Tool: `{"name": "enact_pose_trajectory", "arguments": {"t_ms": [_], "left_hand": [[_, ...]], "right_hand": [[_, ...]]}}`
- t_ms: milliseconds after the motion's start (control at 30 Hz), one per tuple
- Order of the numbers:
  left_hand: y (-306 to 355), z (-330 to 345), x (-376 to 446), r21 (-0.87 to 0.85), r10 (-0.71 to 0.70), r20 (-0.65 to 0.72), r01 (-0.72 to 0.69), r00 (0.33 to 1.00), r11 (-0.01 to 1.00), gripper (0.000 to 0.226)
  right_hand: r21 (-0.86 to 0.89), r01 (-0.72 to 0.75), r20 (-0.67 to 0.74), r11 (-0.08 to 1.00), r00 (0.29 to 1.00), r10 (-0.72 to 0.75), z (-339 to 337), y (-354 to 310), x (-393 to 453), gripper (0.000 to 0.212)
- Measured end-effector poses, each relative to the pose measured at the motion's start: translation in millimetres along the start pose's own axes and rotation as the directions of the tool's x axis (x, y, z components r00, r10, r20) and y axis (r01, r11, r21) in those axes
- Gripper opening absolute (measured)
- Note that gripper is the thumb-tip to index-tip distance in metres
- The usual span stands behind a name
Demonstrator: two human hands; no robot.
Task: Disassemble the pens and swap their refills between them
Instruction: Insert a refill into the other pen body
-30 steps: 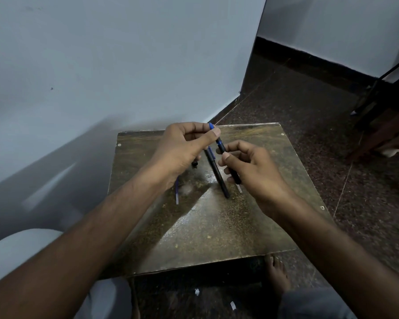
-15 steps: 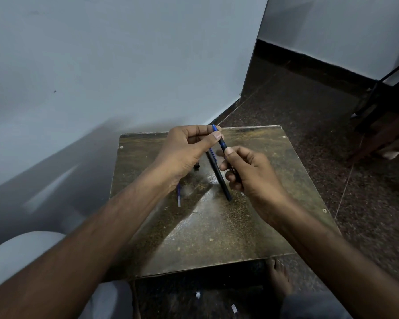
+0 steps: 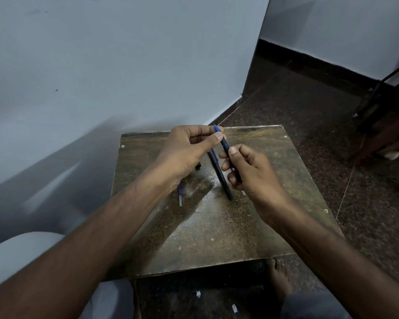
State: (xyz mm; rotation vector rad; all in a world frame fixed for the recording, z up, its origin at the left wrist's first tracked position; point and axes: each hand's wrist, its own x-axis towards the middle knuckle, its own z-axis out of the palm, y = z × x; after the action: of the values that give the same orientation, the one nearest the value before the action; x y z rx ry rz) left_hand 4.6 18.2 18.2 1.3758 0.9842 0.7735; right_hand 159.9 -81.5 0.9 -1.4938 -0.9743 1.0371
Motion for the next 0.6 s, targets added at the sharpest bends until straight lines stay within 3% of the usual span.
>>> {"name": "enact_pose_trajectory", "arguments": {"t_ms": [233, 367, 600], "left_hand": [[-1.6, -2.9, -3.5, 0.021, -0.023, 0.008, 0.023, 1.0, 1.0, 0.007], [-3.3, -5.2, -7.0, -0.002, -0.005, 0.001, 0.005, 1.0, 1.0, 0.01], [-7.9, -9.5, -9.8, 0.006, -0.018, 0.002, 0.018, 1.0, 1.0, 0.008]], "right_hand": [[0.006, -0.02, -0.015, 1.0, 1.0, 0.02, 2.8, 0.0, -5.7, 0.013], [0.05, -0.061, -0.02, 0.997, 0.998, 0.062, 10.4, -5.5, -7.9, 0.033], [-0.077, -0.034, 0.011, 0.996, 0.999, 0.035, 8.6, -3.8, -9.4, 0.016]]}}
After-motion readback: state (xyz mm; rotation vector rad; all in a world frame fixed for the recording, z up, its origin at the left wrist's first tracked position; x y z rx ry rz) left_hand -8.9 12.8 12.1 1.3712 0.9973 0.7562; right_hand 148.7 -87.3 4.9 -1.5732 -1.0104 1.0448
